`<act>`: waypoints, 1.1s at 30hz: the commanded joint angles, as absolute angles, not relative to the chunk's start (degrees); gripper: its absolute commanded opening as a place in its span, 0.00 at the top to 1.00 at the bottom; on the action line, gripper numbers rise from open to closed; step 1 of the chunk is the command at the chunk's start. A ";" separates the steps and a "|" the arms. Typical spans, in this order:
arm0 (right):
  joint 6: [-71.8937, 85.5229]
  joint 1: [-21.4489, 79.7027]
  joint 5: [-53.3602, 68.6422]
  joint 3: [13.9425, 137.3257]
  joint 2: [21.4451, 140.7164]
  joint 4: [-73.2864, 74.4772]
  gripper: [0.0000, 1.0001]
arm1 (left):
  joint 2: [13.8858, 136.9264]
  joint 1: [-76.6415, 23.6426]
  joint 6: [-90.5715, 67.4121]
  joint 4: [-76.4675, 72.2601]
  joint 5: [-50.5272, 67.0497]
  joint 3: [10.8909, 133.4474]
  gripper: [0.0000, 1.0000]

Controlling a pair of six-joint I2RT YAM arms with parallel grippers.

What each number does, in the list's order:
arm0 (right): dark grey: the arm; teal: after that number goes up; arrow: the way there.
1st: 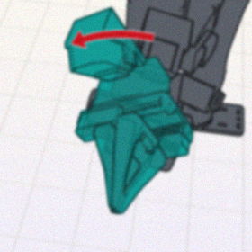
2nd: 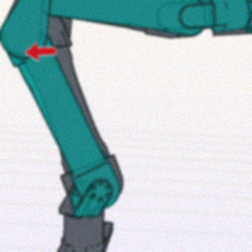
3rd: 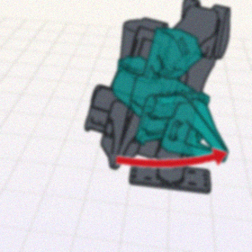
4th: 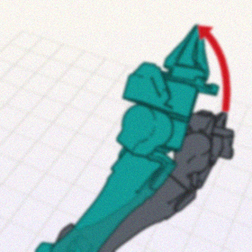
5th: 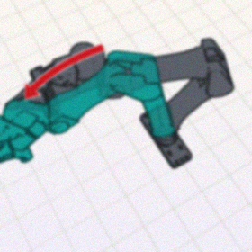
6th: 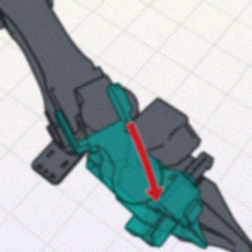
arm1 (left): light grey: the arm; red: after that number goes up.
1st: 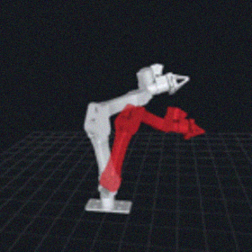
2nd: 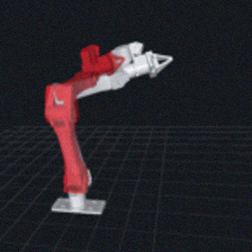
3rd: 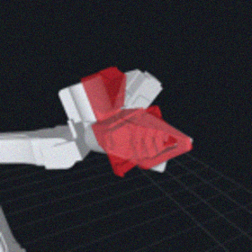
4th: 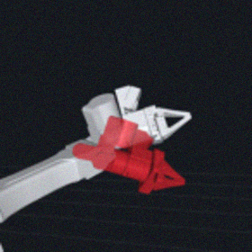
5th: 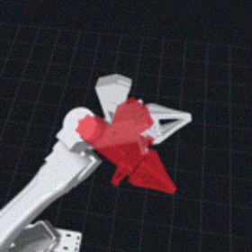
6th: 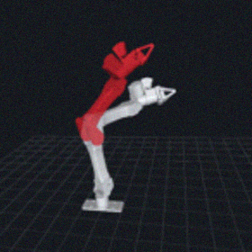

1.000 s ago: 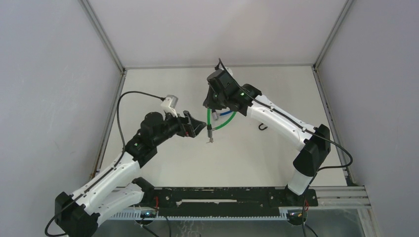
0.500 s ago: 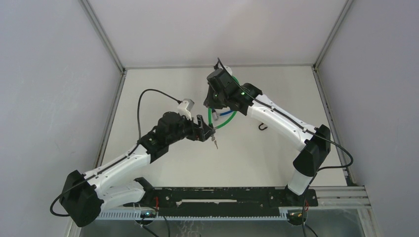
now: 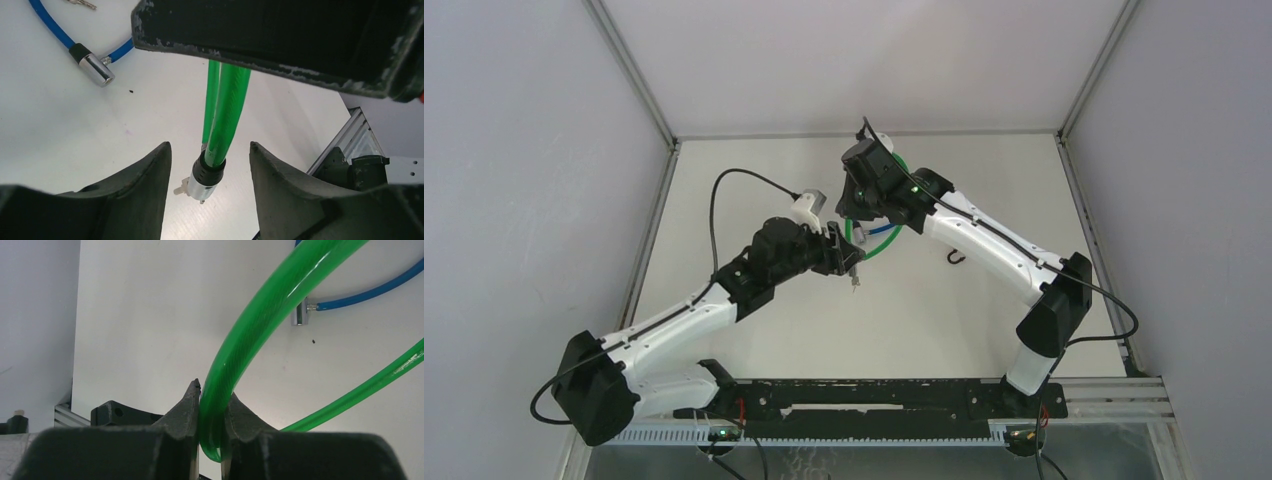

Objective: Lock with the key
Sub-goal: Lock the lock.

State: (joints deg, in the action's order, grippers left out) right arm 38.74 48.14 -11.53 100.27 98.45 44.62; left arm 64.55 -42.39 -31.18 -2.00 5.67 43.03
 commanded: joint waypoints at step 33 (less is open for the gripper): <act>37.06 48.96 -11.44 104.26 98.61 42.54 1.00 | 66.87 -45.72 -27.32 2.22 -1.74 48.23 0.98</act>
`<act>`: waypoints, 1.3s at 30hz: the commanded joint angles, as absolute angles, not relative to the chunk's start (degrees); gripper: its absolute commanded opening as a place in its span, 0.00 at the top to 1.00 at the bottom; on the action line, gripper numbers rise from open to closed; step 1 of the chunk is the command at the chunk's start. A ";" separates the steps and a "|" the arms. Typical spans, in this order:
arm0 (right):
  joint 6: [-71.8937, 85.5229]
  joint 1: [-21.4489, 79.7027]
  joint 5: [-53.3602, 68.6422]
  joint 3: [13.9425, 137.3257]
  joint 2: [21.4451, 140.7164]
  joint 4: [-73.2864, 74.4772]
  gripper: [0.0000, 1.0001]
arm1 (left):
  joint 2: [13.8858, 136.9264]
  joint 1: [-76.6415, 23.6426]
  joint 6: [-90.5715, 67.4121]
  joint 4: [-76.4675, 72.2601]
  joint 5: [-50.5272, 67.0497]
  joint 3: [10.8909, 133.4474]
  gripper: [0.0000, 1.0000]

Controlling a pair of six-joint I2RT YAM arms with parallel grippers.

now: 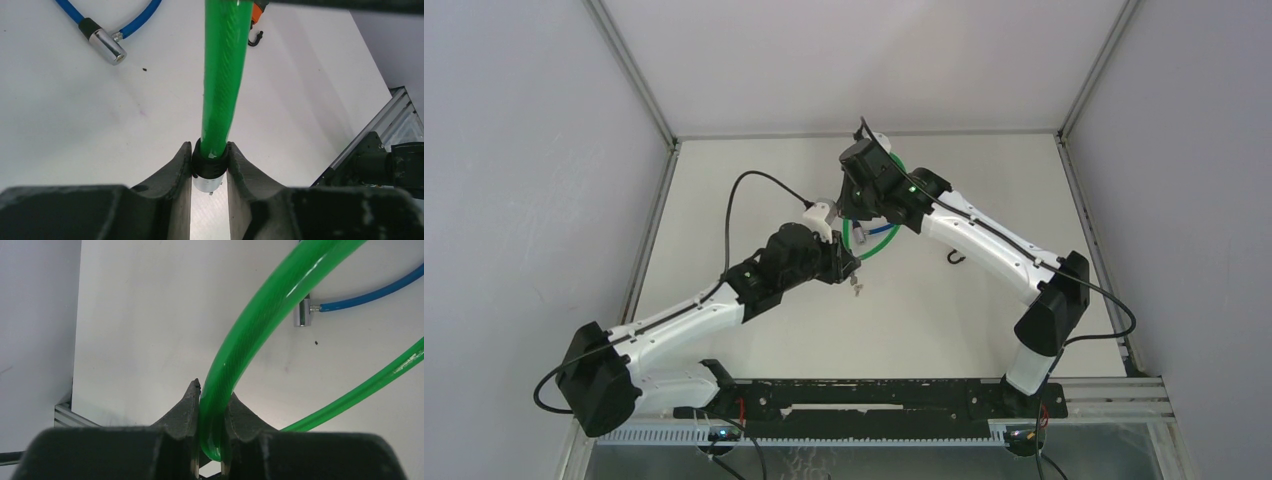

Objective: Lock with the key
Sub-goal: Lock the lock.

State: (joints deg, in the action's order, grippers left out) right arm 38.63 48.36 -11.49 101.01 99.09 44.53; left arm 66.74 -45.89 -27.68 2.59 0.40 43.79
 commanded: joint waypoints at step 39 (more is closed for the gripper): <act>46.79 36.32 -0.79 63.17 68.16 23.34 0.22 | 55.68 -40.47 -41.89 -19.81 -6.60 30.95 1.00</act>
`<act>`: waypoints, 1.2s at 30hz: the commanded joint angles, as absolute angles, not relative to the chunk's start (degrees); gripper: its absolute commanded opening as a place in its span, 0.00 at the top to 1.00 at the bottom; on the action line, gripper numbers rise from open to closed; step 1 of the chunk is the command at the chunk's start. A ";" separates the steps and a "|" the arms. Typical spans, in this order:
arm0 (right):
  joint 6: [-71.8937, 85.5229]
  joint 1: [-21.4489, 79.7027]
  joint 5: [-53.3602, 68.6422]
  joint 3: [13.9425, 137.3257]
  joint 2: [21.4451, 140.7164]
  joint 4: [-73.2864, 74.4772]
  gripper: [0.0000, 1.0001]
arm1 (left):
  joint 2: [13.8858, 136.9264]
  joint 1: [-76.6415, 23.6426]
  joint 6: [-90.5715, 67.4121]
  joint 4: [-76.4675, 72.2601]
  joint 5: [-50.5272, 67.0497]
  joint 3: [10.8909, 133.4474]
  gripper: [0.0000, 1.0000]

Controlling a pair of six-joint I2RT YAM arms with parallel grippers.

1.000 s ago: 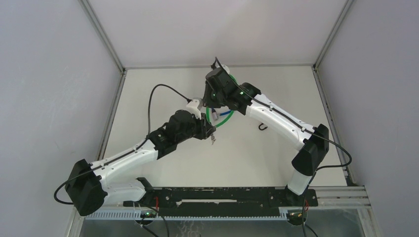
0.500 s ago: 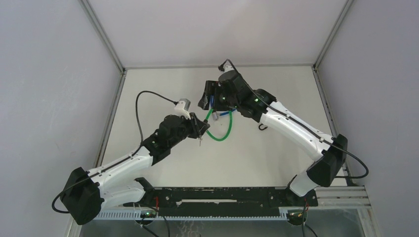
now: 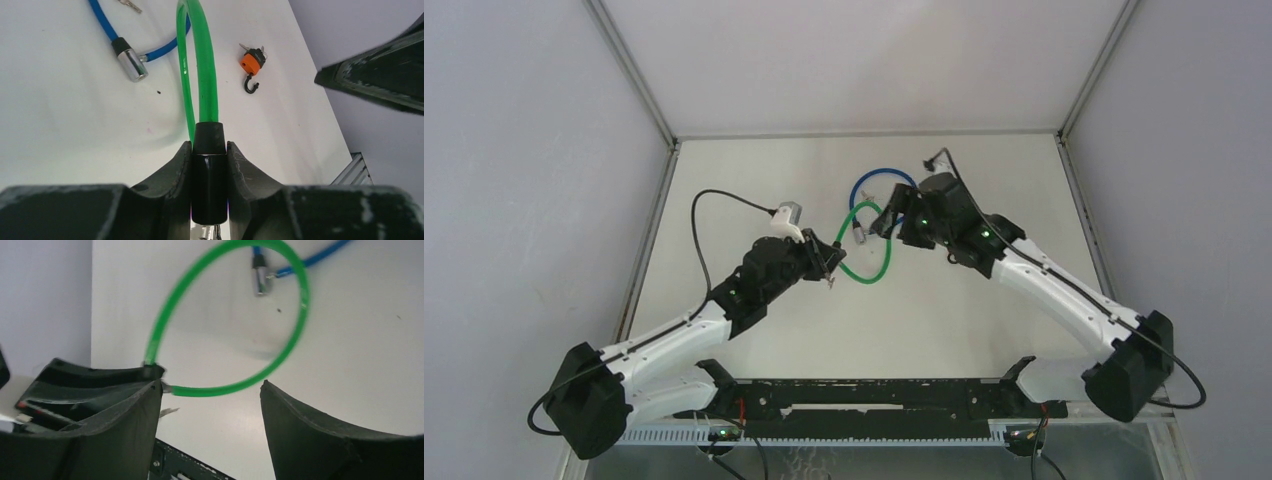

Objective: Lock with the key
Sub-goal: Lock the lock.

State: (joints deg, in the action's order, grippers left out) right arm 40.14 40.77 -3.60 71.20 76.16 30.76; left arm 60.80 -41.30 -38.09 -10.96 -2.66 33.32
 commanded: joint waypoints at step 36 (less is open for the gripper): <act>71.18 23.33 27.47 40.13 77.95 -7.36 0.18 | 58.68 -40.61 -84.92 -64.05 -38.62 1.39 1.00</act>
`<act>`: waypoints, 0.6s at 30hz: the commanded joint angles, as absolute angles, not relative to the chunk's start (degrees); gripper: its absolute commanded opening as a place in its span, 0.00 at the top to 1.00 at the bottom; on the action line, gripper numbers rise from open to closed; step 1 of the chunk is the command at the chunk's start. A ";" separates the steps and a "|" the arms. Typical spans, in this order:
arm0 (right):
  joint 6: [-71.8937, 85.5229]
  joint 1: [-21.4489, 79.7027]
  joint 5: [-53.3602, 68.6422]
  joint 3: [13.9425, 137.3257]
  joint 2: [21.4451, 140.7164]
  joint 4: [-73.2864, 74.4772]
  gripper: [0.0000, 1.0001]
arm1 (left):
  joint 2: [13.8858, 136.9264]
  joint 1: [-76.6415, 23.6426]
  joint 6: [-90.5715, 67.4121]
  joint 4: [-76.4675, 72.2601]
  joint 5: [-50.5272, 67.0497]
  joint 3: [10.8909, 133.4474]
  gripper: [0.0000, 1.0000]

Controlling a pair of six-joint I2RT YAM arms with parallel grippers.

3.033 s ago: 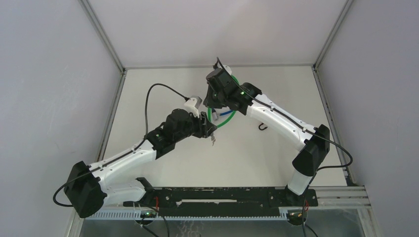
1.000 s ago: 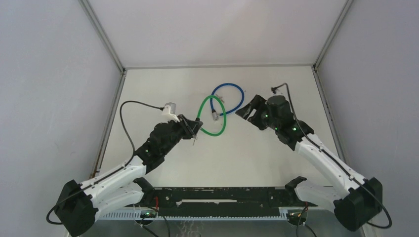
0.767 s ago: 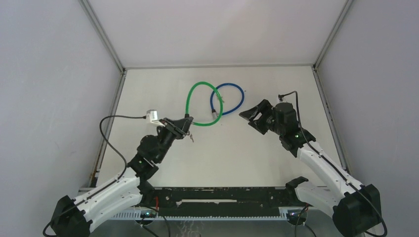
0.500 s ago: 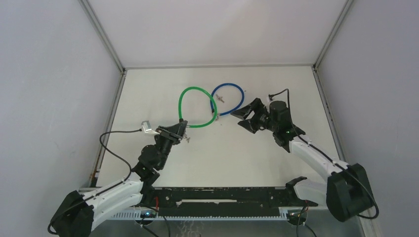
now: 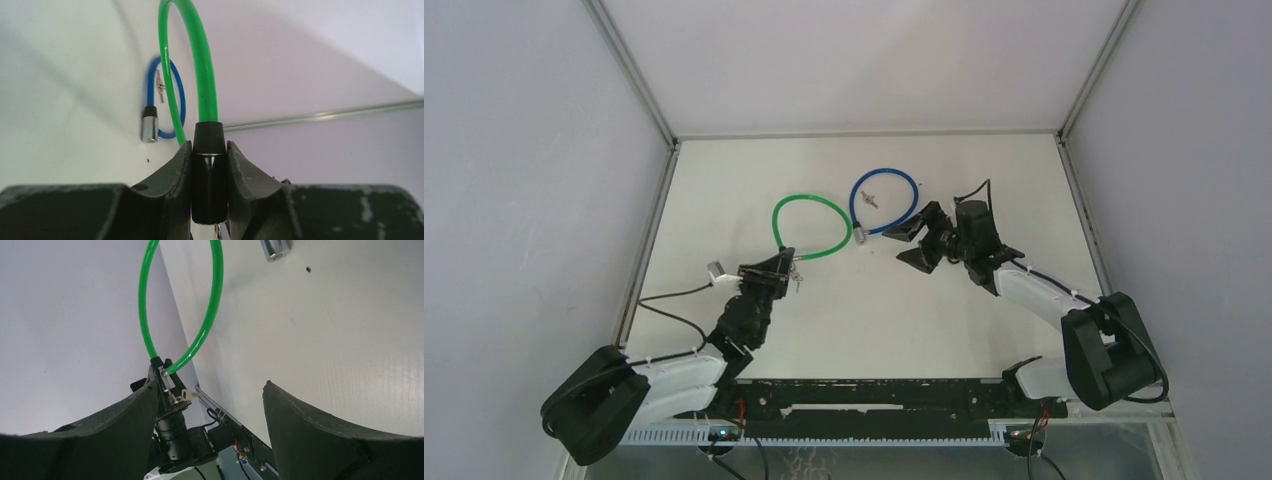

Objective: Lock with the key
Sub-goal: Lock the lock.

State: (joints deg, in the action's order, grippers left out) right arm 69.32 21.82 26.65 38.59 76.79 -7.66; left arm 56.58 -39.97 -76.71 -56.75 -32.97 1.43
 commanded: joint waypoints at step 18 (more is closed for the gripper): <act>113.33 38.12 28.58 37.84 81.53 -20.62 0.41 | 74.34 -45.22 -96.96 -68.18 -43.33 3.72 1.00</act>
State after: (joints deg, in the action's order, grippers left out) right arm 103.02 34.59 30.48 36.77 82.67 -17.12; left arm 70.89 -44.27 -94.56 -58.26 -40.99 1.43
